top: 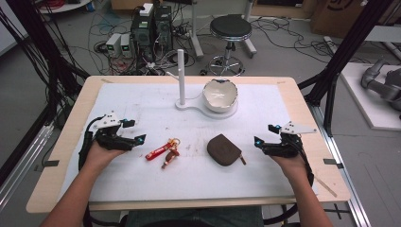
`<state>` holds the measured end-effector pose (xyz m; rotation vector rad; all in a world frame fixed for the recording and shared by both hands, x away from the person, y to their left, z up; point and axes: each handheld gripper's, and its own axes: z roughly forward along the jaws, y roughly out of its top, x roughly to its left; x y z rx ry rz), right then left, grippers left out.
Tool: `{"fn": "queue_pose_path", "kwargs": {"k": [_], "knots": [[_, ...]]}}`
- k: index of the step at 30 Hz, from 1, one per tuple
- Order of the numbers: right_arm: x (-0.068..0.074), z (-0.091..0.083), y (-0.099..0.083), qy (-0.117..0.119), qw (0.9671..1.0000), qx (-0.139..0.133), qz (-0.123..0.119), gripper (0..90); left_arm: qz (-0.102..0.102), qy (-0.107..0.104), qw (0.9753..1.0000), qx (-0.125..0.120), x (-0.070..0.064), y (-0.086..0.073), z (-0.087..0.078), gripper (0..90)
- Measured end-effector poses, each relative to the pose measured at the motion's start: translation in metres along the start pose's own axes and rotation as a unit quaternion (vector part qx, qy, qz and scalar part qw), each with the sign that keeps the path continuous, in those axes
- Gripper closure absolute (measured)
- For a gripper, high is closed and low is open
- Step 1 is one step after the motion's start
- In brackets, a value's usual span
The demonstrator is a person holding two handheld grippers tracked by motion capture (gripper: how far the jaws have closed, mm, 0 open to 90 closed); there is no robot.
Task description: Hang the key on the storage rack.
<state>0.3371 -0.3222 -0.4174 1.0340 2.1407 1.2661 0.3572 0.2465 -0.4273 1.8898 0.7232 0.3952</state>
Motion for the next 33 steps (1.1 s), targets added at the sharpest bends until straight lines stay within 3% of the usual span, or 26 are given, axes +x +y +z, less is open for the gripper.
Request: {"fn": "queue_pose_path", "kwargs": {"k": [11, 33], "knots": [[0.0037, 0.0023, 0.0003, -0.001, 0.9999, 0.004, -0.013, 19.4, 0.004, -0.001, 1.0, 0.001, -0.0029, 0.0, -0.0026, 19.6], [-0.0001, 0.0007, -0.0008, -0.007, 1.0, 0.003, -0.003, 19.4, 0.003, -0.004, 1.0, 0.002, -0.0042, 0.0004, -0.002, 19.6]]}}
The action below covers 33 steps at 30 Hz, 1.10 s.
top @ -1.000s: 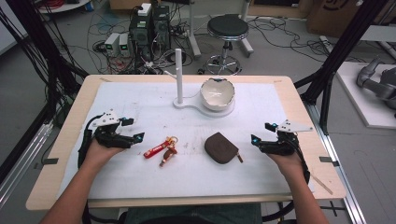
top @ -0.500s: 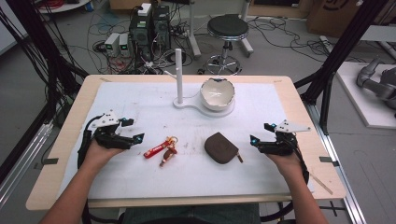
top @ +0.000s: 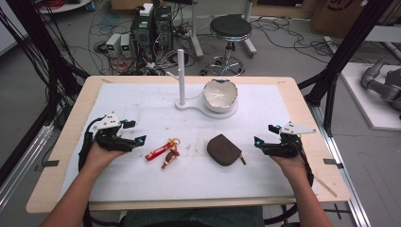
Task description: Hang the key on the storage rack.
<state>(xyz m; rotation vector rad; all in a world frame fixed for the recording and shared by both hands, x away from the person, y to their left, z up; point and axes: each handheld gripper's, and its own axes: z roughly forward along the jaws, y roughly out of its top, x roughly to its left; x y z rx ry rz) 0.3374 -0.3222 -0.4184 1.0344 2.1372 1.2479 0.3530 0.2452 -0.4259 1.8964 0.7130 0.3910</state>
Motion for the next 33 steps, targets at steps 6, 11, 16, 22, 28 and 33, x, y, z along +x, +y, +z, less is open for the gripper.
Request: {"fn": "queue_pose_path", "kwargs": {"k": [6, 11, 16, 22, 28, 33], "knots": [[0.0, -0.001, 0.0, -0.001, 1.0, 0.0, 0.002, 19.4, 0.005, -0.011, 0.9999, -0.002, -0.005, 0.002, 0.002, 19.6], [0.001, -0.001, 0.0, 0.0, 1.0, 0.0, 0.0, 19.4, 0.011, -0.028, 0.9995, 0.0, -0.013, 0.005, 0.006, 19.6], [0.001, 0.0, -0.001, 0.0, 1.0, 0.004, -0.004, 19.4, 0.02, -0.053, 0.9984, 0.002, -0.025, 0.009, 0.014, 19.6], [0.001, 0.0, -0.001, -0.001, 1.0, 0.009, -0.003, 19.4, 0.029, -0.082, 0.9962, 0.01, -0.041, 0.012, 0.025, 19.6], [0.0, 0.0, -0.002, -0.001, 0.9999, 0.011, 0.0, 19.4, 0.04, -0.102, 0.9936, 0.025, -0.053, 0.012, 0.037, 19.6], [-0.001, 0.001, -0.002, -0.001, 0.9999, 0.011, 0.0, 19.4, 0.056, -0.114, 0.9907, 0.047, -0.063, 0.012, 0.047, 19.6]]}}
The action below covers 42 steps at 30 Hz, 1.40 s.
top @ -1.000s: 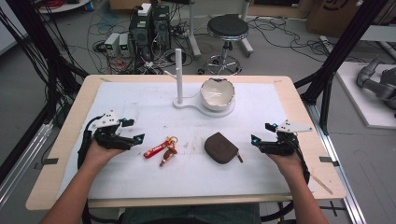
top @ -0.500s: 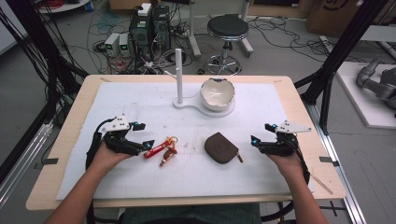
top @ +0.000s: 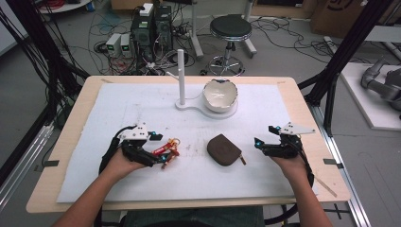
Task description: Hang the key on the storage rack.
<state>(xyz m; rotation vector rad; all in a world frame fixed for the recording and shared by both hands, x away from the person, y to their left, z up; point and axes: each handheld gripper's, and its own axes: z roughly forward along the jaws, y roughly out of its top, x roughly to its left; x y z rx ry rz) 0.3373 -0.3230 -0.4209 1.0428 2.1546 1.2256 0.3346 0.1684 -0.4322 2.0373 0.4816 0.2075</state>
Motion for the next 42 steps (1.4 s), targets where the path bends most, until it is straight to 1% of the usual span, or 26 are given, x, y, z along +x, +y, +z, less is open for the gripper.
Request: {"fn": "queue_pose_path", "kwargs": {"k": [4, 8, 11, 16, 17, 22, 23, 25, 27, 29, 30, 31, 32, 33, 34, 38, 40, 42], "knots": [[0.0, 0.0, 0.0, 0.001, 1.0, 0.0, 0.0, 19.4, 0.008, -0.002, 0.9999, 0.007, -0.004, 0.001, 0.006, 19.6], [-0.001, 0.0, 0.0, 0.001, 1.0, 0.002, 0.0, 19.4, 0.022, -0.002, 0.9992, 0.034, -0.007, -0.001, 0.014, 19.6], [0.0, 0.0, 0.0, 0.002, 1.0, 0.001, 0.0, 19.4, 0.025, -0.003, 0.9988, 0.041, -0.009, -0.002, 0.019, 19.6], [-0.001, 0.001, 0.0, 0.001, 1.0, 0.002, 0.001, 19.4, 0.039, -0.008, 0.9976, 0.057, -0.011, -0.002, 0.025, 19.6], [-0.001, 0.001, 0.0, 0.002, 1.0, 0.002, 0.002, 19.4, 0.037, -0.007, 0.9976, 0.059, -0.012, -0.002, 0.027, 19.6], [-0.001, 0.001, 0.0, 0.001, 1.0, 0.005, 0.001, 19.4, 0.044, -0.007, 0.9965, 0.07, -0.014, -0.002, 0.036, 21.2], [-0.001, 0.001, 0.0, 0.002, 1.0, 0.004, 0.004, 19.4, 0.047, -0.007, 0.9962, 0.072, -0.015, -0.002, 0.038, 21.5], [-0.001, 0.001, -0.001, 0.002, 1.0, 0.005, 0.004, 19.4, 0.057, -0.006, 0.9949, 0.084, -0.015, -0.003, 0.04, 24.3], [-0.001, 0.002, -0.001, 0.001, 1.0, 0.006, 0.004, 19.4, 0.071, -0.002, 0.9927, 0.098, -0.016, -0.005, 0.044, 28.1], [-0.001, 0.002, -0.001, 0.002, 1.0, 0.007, 0.003, 19.4, 0.067, -0.003, 0.9934, 0.093, -0.015, -0.004, 0.045, 30.7], [-0.001, 0.002, -0.001, 0.002, 1.0, 0.008, 0.003, 19.4, 0.069, -0.004, 0.9934, 0.092, -0.015, -0.004, 0.044, 33.8], [-0.001, 0.002, -0.001, 0.002, 1.0, 0.009, 0.003, 19.4, 0.072, -0.01, 0.9934, 0.089, -0.015, -0.004, 0.044, 39.9], [-0.001, 0.002, -0.001, 0.003, 0.9999, 0.009, 0.004, 19.4, 0.076, -0.006, 0.9931, 0.089, -0.016, -0.004, 0.044, 45.2], [-0.001, 0.002, -0.001, 0.002, 1.0, 0.008, 0.004, 19.4, 0.077, -0.002, 0.993, 0.09, -0.016, -0.004, 0.043, 47.2], [-0.001, 0.002, -0.001, 0.002, 1.0, 0.008, 0.005, 19.4, 0.075, -0.002, 0.9931, 0.09, -0.016, -0.003, 0.044, 47.7], [-0.001, 0.002, -0.001, 0.004, 1.0, 0.007, 0.002, 19.4, 0.082, 0.0, 0.9925, 0.09, -0.015, -0.003, 0.042, 49.1], [-0.001, 0.002, -0.001, 0.003, 1.0, 0.006, 0.002, 19.4, 0.075, -0.003, 0.9935, 0.086, -0.013, -0.002, 0.039, 49.5], [-0.001, 0.002, 0.0, 0.003, 1.0, 0.006, 0.003, 19.4, 0.064, -0.005, 0.9955, 0.07, -0.011, -0.001, 0.033, 49.7]]}}
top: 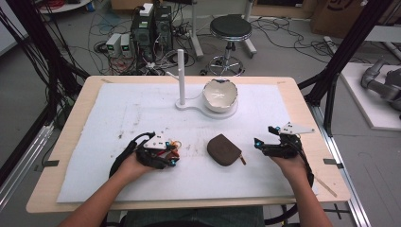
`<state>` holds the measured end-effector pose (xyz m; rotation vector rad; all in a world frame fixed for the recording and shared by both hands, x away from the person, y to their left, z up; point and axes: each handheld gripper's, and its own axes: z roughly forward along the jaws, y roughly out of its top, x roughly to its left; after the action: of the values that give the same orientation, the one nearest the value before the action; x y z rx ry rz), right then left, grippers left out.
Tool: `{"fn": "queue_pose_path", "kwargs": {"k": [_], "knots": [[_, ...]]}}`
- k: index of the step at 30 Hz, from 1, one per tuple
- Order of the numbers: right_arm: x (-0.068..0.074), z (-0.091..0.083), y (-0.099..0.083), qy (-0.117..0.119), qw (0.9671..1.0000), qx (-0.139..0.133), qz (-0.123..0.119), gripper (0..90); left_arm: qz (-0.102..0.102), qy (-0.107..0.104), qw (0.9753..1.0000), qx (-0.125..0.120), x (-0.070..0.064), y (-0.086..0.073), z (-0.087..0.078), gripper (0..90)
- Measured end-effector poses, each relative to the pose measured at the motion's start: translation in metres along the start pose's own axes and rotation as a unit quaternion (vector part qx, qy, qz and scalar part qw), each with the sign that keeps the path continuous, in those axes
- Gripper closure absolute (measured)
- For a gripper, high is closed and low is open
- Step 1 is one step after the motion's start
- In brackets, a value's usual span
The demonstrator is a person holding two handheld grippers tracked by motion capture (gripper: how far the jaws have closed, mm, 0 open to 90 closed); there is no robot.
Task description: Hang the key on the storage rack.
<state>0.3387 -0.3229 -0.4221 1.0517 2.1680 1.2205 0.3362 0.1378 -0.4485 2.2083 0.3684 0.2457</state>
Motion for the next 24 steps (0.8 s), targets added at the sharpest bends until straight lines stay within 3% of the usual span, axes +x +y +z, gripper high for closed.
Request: {"fn": "queue_pose_path", "kwargs": {"k": [5, 9, 21, 24], "knots": [[0.0, 0.0, 0.0, 0.002, 1.0, 0.001, 0.002, 19.4, -0.014, -0.006, 0.9987, -0.05, 0.005, 0.007, -0.018, 49.9], [0.001, 0.0, 0.0, 0.002, 1.0, 0.001, 0.001, 19.4, -0.039, -0.011, 0.9952, -0.089, 0.01, 0.015, -0.032, 50.0], [0.001, 0.001, 0.0, 0.004, 1.0, 0.001, -0.001, 19.4, -0.038, 0.0, 0.9892, -0.141, 0.023, 0.044, -0.06, 50.1], [0.001, 0.0, 0.0, 0.004, 1.0, 0.0, 0.0, 19.4, -0.033, 0.006, 0.9889, -0.145, 0.026, 0.051, -0.065, 50.1]]}}
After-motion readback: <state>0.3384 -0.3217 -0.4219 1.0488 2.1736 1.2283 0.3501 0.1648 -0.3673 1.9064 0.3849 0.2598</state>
